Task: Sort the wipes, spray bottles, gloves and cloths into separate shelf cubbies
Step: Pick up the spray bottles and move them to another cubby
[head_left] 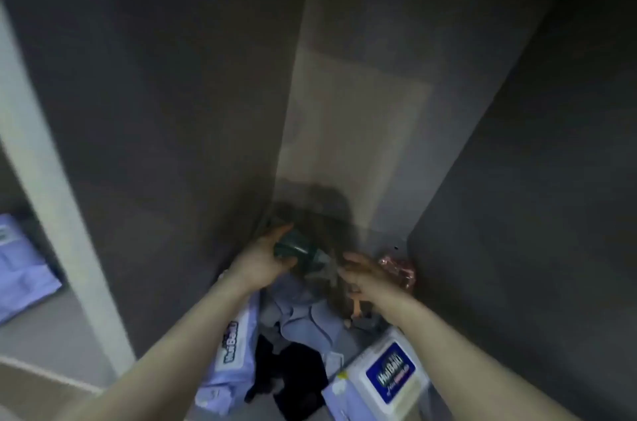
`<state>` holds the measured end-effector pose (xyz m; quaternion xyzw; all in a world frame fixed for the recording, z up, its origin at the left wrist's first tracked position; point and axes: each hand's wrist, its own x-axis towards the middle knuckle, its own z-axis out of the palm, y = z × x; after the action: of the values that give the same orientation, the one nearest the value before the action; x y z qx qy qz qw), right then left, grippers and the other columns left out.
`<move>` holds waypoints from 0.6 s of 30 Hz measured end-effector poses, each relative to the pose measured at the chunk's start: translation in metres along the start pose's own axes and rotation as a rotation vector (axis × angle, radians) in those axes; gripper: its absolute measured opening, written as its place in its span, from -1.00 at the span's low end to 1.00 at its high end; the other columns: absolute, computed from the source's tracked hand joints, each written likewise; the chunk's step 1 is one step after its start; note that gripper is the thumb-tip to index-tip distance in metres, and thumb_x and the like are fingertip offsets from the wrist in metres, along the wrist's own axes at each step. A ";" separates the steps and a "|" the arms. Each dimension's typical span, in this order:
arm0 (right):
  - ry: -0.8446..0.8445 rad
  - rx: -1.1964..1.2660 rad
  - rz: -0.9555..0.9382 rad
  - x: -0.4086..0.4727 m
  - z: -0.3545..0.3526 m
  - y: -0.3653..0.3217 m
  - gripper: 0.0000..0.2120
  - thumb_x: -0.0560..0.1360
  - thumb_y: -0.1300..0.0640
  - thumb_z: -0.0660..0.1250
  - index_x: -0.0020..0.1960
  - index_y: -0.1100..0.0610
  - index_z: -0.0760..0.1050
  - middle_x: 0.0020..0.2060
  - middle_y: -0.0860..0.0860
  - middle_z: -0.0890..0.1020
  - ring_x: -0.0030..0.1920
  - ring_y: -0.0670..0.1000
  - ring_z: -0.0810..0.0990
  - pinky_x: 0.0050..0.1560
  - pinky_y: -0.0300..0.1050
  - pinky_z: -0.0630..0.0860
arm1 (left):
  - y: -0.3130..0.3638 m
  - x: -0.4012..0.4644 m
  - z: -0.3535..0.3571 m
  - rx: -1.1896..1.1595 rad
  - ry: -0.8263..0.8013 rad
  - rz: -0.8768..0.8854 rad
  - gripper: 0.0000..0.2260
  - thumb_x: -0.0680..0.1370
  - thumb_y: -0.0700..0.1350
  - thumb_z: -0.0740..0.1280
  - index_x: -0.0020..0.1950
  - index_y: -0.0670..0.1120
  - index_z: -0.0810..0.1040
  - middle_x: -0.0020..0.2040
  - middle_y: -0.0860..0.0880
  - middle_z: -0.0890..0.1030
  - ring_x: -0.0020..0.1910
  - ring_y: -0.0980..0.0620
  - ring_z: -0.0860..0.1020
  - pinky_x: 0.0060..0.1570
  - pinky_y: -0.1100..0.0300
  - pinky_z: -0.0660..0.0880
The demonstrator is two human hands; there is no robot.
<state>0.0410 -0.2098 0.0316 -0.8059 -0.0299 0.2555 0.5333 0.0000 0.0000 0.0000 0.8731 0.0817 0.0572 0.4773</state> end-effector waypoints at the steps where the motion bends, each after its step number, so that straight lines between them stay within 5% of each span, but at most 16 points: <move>1: 0.005 0.003 0.030 0.013 0.002 0.003 -0.79 0.55 0.24 0.26 0.11 -0.01 0.38 -0.17 -0.04 0.54 -0.14 -0.06 0.49 0.20 0.03 0.43 | -0.004 0.008 0.004 0.027 -0.021 0.004 -0.37 0.48 -0.14 0.41 0.50 0.02 0.23 0.43 -0.07 0.37 0.35 -0.01 0.41 0.20 0.25 0.38; 4: 0.047 0.000 0.127 0.054 0.004 0.016 -0.84 0.53 0.26 0.20 0.08 0.10 0.43 -0.18 0.10 0.60 0.01 0.08 0.54 0.07 -0.05 0.39 | -0.019 0.031 0.014 0.150 -0.116 0.000 -0.34 0.47 -0.11 0.42 0.50 0.03 0.21 0.47 -0.05 0.29 0.41 0.00 0.33 0.25 0.32 0.30; 6: 0.066 -0.010 0.185 0.074 0.005 0.026 -0.87 0.52 0.27 0.19 -0.16 0.22 0.49 -0.19 0.15 0.63 0.01 0.12 0.57 -0.01 -0.08 0.43 | -0.027 0.043 0.020 0.222 -0.164 -0.003 -0.33 0.39 0.08 0.40 0.46 0.02 0.29 0.47 -0.05 0.29 0.43 -0.02 0.32 0.30 0.29 0.30; 9: 0.104 0.056 0.248 0.105 0.007 0.045 -0.83 0.50 0.32 0.20 -0.22 0.25 0.51 -0.19 0.16 0.63 -0.08 0.14 0.60 -0.01 -0.01 0.54 | -0.039 0.063 0.027 0.449 -0.173 0.061 -0.13 0.18 0.36 0.09 0.47 0.09 0.25 0.54 0.00 0.13 0.54 -0.03 0.08 0.47 0.15 0.10; 11: 0.111 0.169 0.283 0.122 0.009 0.053 -0.83 0.46 0.37 0.20 -0.24 0.27 0.52 -0.23 0.20 0.62 -0.15 0.13 0.56 -0.13 -0.01 0.55 | -0.045 0.076 0.030 0.619 -0.186 0.027 -0.17 0.27 0.37 0.09 0.52 0.14 0.10 0.58 0.01 -0.08 0.56 -0.02 -0.11 0.50 0.04 -0.02; 13: 0.107 0.260 0.307 0.135 0.012 0.061 -0.82 0.44 0.39 0.22 -0.31 0.25 0.49 -0.31 0.18 0.59 -0.21 0.14 0.54 -0.23 -0.07 0.50 | -0.051 0.088 0.033 0.726 -0.187 -0.010 -0.30 0.47 0.17 0.26 0.53 0.16 0.01 0.57 -0.02 -0.21 0.55 -0.04 -0.21 0.48 -0.08 -0.02; 18: 0.018 0.192 0.350 0.138 0.029 0.061 -0.87 0.55 0.24 0.24 0.04 0.26 0.52 -0.24 0.08 0.61 -0.27 0.05 0.51 -0.47 -0.24 0.46 | -0.050 0.093 0.051 0.880 -0.187 -0.010 -0.21 0.46 0.15 0.35 0.52 0.23 -0.08 0.56 -0.12 -0.20 0.53 -0.16 -0.23 0.39 -0.16 0.17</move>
<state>0.1343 -0.1674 -0.0827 -0.7463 0.1399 0.3389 0.5555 0.0959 0.0028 -0.0680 0.9940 0.0592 -0.0644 0.0660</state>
